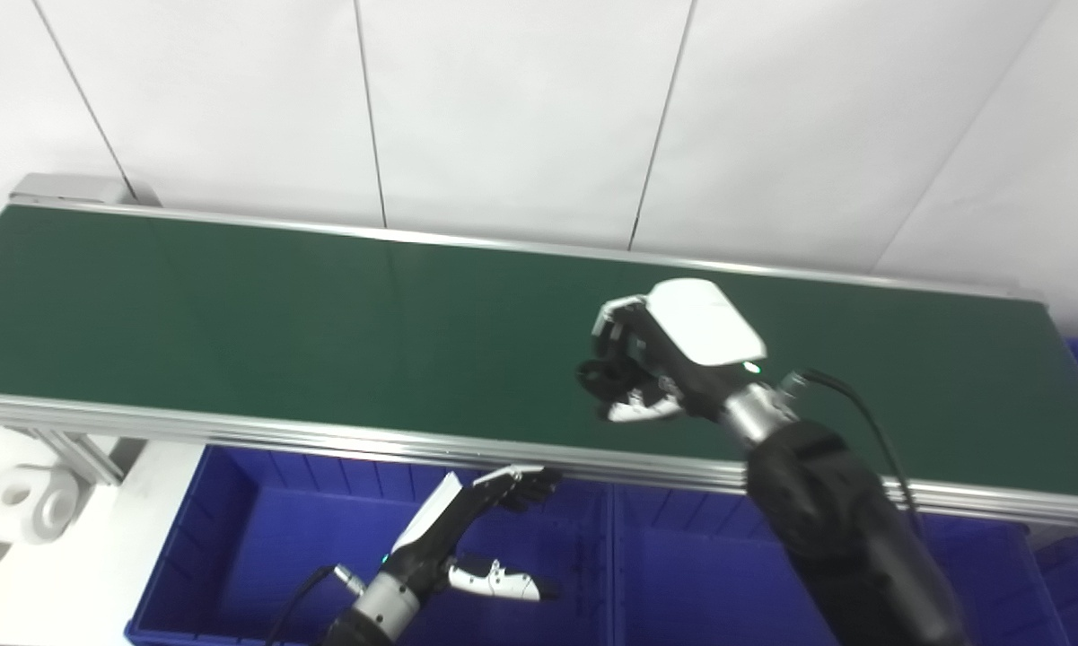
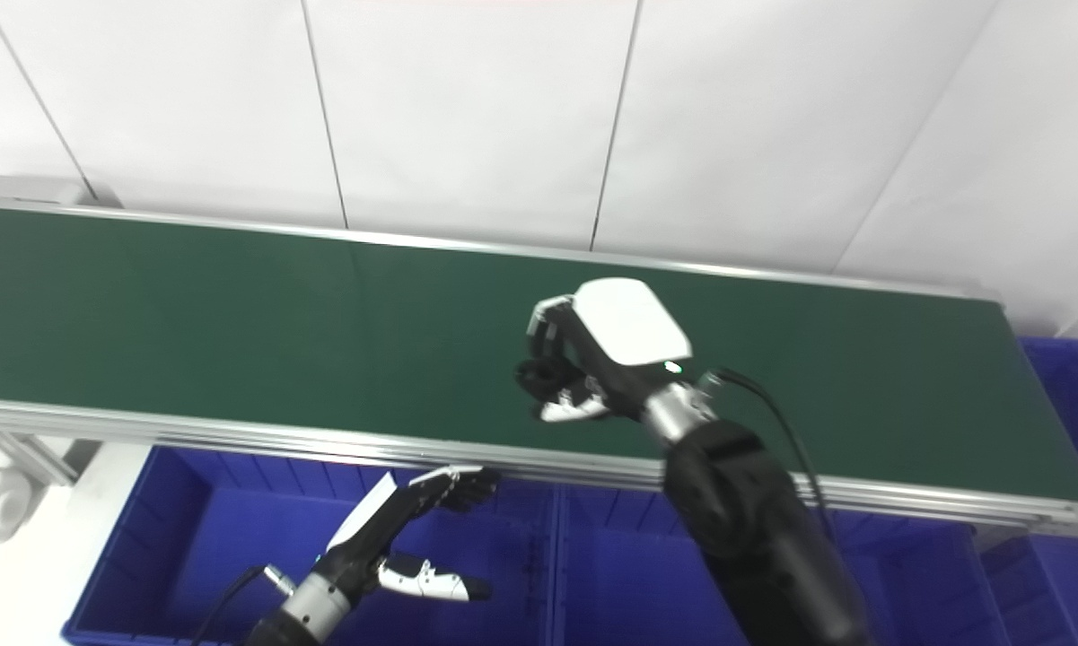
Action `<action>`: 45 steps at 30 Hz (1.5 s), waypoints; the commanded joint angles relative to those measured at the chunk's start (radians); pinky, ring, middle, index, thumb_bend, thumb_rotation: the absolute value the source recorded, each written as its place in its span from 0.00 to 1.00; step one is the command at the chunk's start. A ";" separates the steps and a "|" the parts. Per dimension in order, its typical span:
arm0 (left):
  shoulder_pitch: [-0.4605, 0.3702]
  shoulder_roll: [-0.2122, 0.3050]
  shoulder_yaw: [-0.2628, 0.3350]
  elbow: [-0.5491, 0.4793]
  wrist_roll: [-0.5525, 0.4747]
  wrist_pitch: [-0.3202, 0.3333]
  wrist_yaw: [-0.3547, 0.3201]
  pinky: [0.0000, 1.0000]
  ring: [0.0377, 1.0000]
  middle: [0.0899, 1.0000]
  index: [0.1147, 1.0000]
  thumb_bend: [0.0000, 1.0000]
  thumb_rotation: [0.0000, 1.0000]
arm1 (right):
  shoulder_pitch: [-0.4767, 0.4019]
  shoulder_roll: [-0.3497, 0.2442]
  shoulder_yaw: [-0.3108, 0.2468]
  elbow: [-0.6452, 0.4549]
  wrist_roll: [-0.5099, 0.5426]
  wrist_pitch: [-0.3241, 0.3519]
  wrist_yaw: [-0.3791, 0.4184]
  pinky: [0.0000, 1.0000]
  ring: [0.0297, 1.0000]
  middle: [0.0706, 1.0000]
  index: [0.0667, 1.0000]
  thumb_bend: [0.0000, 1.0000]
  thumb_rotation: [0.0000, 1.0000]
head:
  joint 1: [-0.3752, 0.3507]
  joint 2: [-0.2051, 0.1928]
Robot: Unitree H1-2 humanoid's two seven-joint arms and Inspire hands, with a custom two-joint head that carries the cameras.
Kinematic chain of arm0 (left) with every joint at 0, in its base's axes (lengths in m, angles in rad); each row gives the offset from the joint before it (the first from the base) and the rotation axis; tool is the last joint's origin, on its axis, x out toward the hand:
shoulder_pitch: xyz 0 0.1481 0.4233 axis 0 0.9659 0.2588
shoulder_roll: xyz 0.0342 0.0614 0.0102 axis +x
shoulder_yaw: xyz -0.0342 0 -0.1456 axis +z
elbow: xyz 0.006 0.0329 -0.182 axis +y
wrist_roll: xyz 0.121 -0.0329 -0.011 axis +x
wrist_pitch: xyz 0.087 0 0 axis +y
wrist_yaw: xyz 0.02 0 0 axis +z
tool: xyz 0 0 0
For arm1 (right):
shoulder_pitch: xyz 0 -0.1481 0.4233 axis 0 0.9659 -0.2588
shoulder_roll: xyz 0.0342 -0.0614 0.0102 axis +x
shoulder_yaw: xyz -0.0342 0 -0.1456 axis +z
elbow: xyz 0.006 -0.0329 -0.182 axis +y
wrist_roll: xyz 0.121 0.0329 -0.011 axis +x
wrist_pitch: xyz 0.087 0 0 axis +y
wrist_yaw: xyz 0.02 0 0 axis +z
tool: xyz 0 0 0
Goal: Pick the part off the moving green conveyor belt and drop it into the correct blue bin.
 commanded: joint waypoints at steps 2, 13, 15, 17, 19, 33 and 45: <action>-0.004 -0.003 0.008 -0.035 0.002 -0.037 -0.007 0.72 0.75 0.76 0.75 0.71 0.38 | 0.067 -0.008 -0.046 -0.046 0.021 -0.037 -0.070 0.17 0.22 0.43 0.45 0.53 0.00 | -0.002 0.006; 0.020 0.014 0.041 -0.085 -0.021 -0.036 -0.064 0.72 0.75 0.75 0.75 0.70 0.38 | 0.357 0.040 -0.129 -0.008 0.095 -0.081 -0.246 0.20 0.27 0.37 0.48 0.52 0.00 | -0.025 0.038; 0.023 0.015 0.051 -0.092 -0.021 -0.036 -0.076 0.72 0.75 0.75 0.75 0.70 0.38 | 0.381 0.055 -0.129 0.026 0.109 -0.099 -0.287 0.22 0.29 0.36 0.49 0.52 0.00 | -0.027 0.040; 0.025 0.014 0.061 -0.097 -0.017 -0.035 -0.086 0.73 0.76 0.75 0.75 0.70 0.39 | 0.398 0.075 -0.129 0.069 0.125 -0.112 -0.324 0.22 0.28 0.35 0.48 0.52 0.00 | -0.029 0.042; 0.026 0.013 0.068 -0.098 -0.018 -0.035 -0.096 0.73 0.76 0.76 0.75 0.70 0.38 | 0.402 0.092 -0.126 0.110 0.133 -0.114 -0.346 0.22 0.29 0.35 0.48 0.52 0.00 | -0.029 0.045; 0.047 -0.004 0.109 -0.132 0.000 -0.024 -0.132 0.73 0.76 0.76 0.76 0.69 0.37 | 0.395 0.121 -0.082 0.236 0.186 -0.095 -0.287 0.85 0.92 0.94 0.90 0.60 0.39 | -0.020 0.061; 0.061 -0.015 0.127 -0.161 0.011 -0.001 -0.155 0.74 0.77 0.77 0.78 0.70 0.38 | 0.455 0.236 -0.147 0.219 0.458 -0.288 -0.393 0.56 0.59 0.53 0.89 0.65 0.38 | 0.008 0.078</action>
